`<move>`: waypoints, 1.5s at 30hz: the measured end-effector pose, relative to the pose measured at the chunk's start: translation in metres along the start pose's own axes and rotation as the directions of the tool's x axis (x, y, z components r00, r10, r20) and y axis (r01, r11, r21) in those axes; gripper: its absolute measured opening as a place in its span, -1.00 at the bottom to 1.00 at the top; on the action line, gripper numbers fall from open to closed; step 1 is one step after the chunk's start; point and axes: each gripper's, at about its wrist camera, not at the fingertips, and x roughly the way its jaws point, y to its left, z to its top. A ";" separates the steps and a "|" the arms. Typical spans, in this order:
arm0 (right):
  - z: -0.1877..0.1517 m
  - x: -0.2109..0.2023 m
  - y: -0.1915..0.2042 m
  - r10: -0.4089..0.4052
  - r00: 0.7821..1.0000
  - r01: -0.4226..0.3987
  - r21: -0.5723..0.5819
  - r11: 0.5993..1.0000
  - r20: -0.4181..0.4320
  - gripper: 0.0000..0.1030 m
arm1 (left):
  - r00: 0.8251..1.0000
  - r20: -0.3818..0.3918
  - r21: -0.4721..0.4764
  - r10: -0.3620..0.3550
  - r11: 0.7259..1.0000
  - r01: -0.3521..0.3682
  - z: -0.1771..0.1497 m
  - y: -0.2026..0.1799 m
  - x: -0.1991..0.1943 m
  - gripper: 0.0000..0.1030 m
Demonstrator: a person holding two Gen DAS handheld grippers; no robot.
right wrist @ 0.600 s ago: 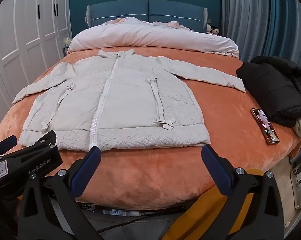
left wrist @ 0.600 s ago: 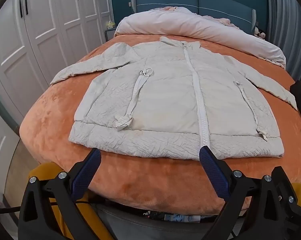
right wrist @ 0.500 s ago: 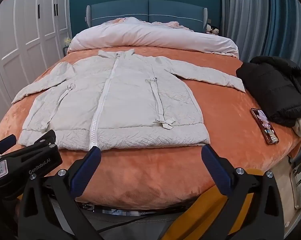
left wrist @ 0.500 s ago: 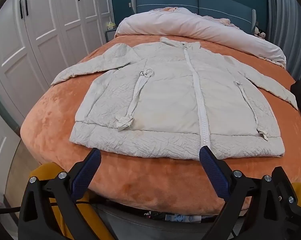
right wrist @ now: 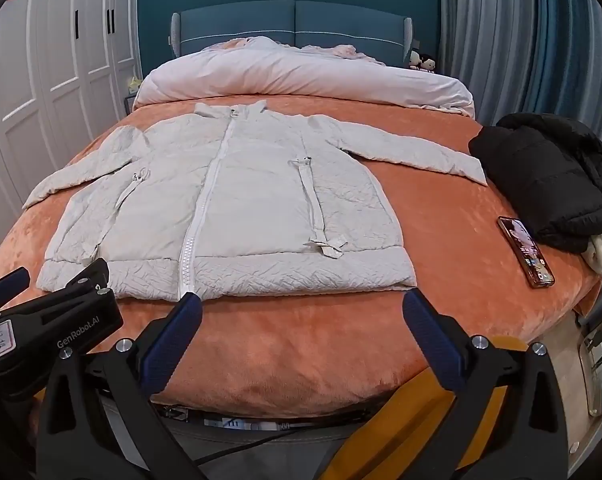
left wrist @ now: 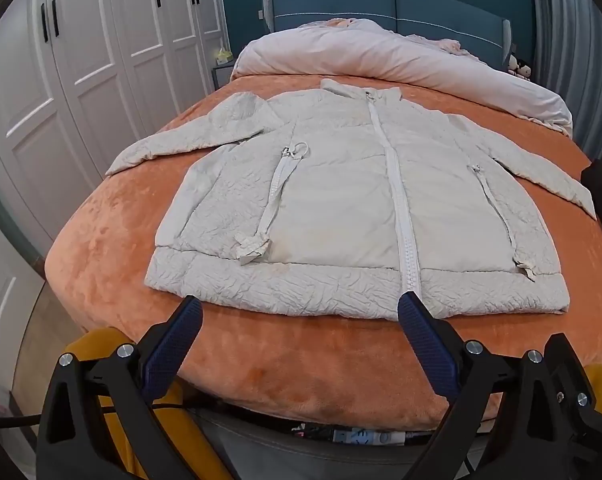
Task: Fold large clothes
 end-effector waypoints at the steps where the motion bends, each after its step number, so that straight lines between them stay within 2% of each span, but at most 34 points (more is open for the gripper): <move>1: -0.002 -0.001 -0.002 0.000 1.000 0.000 0.000 1.000 0.001 0.90 | 1.000 0.000 0.000 0.001 1.000 -0.001 0.000 0.000 0.000 0.84; 45: -0.002 -0.008 -0.001 -0.011 1.000 0.011 0.003 1.000 0.003 0.90 | 1.000 0.011 0.004 0.009 1.000 -0.009 0.001 -0.001 -0.004 0.81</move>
